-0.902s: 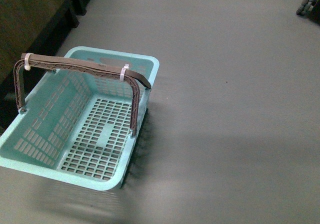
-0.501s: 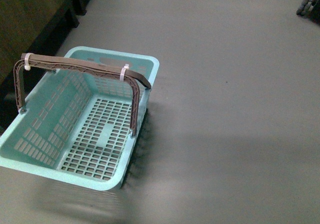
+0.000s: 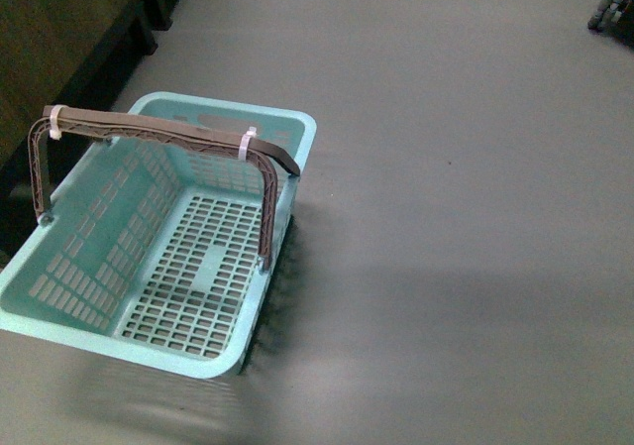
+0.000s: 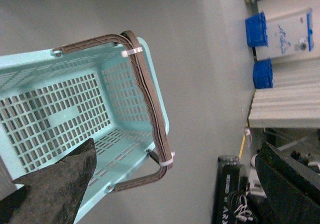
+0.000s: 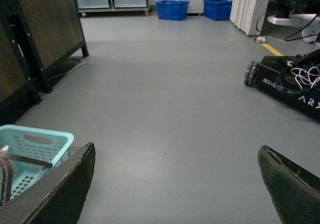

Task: Pick mango and avocado into basket

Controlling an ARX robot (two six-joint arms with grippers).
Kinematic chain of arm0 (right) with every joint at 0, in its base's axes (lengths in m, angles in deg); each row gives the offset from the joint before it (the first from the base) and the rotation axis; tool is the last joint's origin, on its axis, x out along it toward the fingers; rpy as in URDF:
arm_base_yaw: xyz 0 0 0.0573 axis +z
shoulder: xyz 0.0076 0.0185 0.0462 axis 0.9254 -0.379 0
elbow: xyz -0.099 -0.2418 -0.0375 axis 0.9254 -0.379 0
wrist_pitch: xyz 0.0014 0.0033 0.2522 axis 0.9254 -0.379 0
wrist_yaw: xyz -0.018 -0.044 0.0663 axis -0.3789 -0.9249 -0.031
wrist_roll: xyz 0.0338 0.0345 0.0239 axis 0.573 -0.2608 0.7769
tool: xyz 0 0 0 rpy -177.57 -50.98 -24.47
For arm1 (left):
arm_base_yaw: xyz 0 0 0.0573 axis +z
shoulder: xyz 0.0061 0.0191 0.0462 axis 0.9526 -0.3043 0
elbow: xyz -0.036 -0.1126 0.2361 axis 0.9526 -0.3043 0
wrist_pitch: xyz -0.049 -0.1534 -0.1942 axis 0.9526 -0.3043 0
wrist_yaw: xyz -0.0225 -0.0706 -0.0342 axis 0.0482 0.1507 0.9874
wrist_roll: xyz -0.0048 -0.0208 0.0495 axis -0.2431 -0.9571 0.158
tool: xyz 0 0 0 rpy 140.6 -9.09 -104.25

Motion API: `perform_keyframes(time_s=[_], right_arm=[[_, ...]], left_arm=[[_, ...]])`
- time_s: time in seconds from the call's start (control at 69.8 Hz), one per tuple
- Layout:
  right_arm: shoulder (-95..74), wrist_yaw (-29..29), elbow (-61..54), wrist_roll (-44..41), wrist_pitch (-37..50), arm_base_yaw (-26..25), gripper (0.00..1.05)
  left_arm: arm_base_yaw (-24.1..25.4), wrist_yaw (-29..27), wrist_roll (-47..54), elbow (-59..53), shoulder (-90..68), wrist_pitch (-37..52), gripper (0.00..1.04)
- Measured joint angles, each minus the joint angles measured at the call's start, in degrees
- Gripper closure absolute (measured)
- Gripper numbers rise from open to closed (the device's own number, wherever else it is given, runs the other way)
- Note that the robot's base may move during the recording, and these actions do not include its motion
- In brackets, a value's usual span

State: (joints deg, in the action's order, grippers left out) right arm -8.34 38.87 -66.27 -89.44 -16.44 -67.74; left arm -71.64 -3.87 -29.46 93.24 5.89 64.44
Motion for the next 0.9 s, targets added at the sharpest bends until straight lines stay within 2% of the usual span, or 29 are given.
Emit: perform_keyframes(time_s=[0.129,0.229,0.329,0.544,0.802,0.902], right_arm=[[0.0,0.0,0.0,0.0,0.0,0.0,0.09],[0.0,0.0,0.0,0.0,0.0,0.0,0.09],[0.0,0.0,0.0,0.0,0.0,0.0,0.09],[0.0,0.0,0.0,0.0,0.0,0.0,0.09],[0.0,0.0,0.0,0.0,0.0,0.0,0.09],[0.0,0.0,0.0,0.0,0.0,0.0,0.09]], left_arm=[[-5.7,-4.5,-5.3,8.3,-25.6,10.6,0.09],[-8.6,-6.3,-8.2,16.0,-40.9,12.2,0.08],[-11.2,-7.7,-10.4,28.6,-57.7,12.0,0.08],[-12.5,-6.8,-10.7,43.6,-70.7,12.2,0.09],[-12.4,-5.7,-10.2,55.7,-80.7,11.6,0.09],[-12.4,-5.1,-9.4,57.9,-82.4,11.6,0.24]])
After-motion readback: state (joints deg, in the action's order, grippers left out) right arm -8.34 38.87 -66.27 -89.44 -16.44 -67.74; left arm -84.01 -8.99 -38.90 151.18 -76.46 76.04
